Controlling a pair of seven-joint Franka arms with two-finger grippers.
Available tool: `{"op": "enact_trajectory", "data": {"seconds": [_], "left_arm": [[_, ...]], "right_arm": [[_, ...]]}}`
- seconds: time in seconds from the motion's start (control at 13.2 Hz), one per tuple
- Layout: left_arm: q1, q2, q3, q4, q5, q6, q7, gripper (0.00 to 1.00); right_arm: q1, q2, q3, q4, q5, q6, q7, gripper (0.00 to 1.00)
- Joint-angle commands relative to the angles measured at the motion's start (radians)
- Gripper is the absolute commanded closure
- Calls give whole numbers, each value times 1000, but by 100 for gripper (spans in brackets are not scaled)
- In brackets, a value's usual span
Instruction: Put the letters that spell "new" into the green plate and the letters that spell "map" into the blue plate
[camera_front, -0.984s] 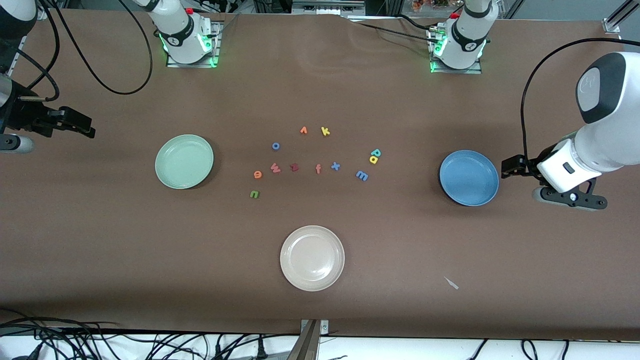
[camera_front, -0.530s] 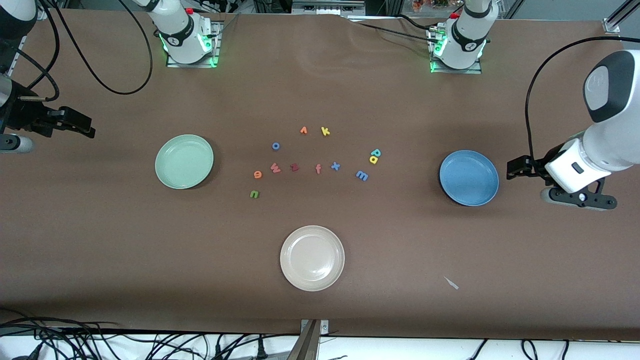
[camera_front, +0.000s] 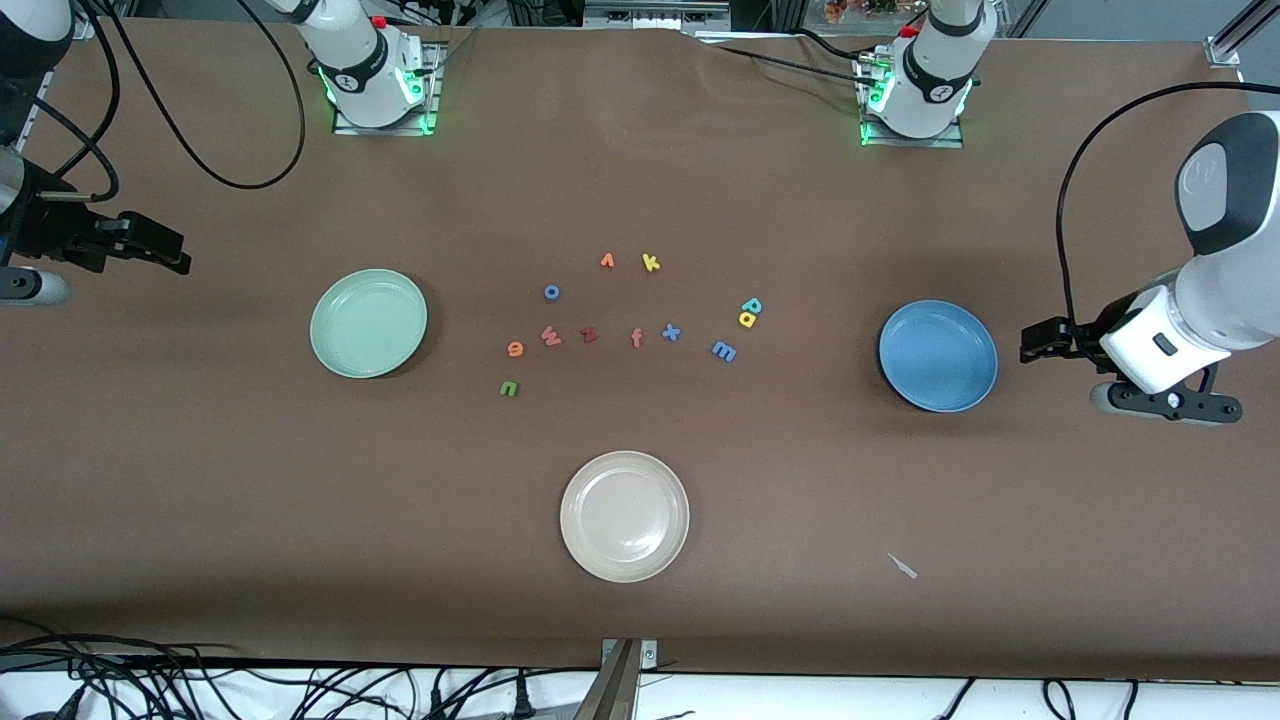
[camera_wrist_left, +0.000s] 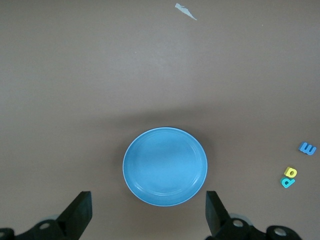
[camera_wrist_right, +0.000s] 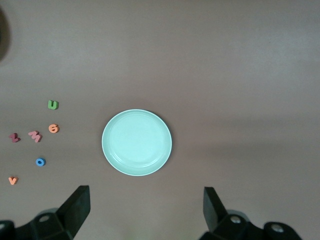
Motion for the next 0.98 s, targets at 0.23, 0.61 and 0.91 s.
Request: {"op": "enact_trajectory", "data": {"seconds": [0.23,0.61,0.91], "left_arm": [[-30,9,-5,7,-9,6,4,0],[-40,11,-4,7,-11,29,3,0],[-38,2,-4,8,-14,29,-7,0]], "right_arm": [[1,-25,0,-13,-13,-13,-6,0],[1,-24,0,-13,-12,-13,-6,0],[1,-25,0,-13,-12,-14,-6,0]]}}
